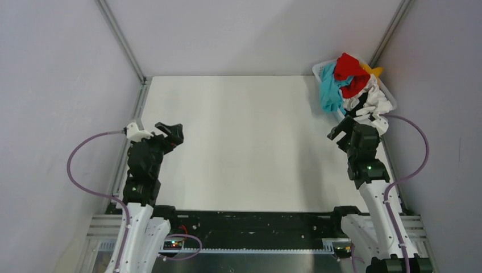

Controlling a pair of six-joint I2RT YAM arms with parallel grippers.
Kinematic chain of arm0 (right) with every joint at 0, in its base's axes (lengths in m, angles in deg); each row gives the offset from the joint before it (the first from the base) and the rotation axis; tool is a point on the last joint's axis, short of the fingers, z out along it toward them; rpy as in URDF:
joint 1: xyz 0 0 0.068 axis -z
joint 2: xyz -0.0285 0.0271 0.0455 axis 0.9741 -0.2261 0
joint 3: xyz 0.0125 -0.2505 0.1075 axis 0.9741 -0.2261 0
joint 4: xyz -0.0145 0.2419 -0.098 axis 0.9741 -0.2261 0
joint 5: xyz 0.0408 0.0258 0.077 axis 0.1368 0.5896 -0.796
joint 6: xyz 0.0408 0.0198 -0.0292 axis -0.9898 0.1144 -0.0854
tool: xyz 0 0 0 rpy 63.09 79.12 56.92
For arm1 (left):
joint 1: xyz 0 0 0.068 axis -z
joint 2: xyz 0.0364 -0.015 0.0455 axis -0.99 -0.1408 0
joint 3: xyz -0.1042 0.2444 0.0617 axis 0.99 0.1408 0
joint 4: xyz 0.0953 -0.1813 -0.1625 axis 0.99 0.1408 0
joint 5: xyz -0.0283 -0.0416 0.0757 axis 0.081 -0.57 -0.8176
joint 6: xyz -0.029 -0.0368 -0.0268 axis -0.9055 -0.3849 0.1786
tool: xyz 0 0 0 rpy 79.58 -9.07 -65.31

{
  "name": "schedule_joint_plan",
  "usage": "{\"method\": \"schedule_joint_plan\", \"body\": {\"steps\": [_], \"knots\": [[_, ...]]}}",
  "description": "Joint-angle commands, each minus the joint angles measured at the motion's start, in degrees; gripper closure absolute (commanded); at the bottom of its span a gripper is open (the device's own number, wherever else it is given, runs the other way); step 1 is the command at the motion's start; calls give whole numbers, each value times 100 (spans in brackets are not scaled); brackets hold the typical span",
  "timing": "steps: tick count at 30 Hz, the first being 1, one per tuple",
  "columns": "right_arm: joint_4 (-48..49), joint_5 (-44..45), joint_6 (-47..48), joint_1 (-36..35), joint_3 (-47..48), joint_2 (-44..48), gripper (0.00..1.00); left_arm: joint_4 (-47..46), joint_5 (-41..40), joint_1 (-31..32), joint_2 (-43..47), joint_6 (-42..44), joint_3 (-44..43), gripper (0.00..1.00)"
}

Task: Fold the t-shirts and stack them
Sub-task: Grab crumpled tshirt from bin with the right arm

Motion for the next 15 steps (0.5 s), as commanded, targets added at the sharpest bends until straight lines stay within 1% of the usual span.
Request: {"method": "schedule_joint_plan", "body": {"steps": [1, 4, 6, 7, 10, 11, 15], "knots": [[479, -650, 500, 37, 340, -72, 0, -39, 193, -29, 64, -109, 86, 2], [1149, -1033, 1210, 36, 481, -181, 0, -37, 319, -27, 21, -83, 64, 2], [1219, -1391, 1630, 37, 803, -515, 0, -35, 333, -26, 15, -52, 56, 2], [1163, -1382, 1713, 41, 1188, -859, 0, -36, 328, -31, 31, -34, 61, 2], [1054, -1108, 1861, 50, 2119, -1698, 0, -26, 196, -29, 81, 23, 121, 2], [1094, -1024, 1863, 61, 2250, -2086, 0, -2, 96, -28, 120, 35, 133, 2], [1677, -378, 1655, 141, 2858, -3112, 0, 85, -171, -31, 190, 73, 160, 2]]}}
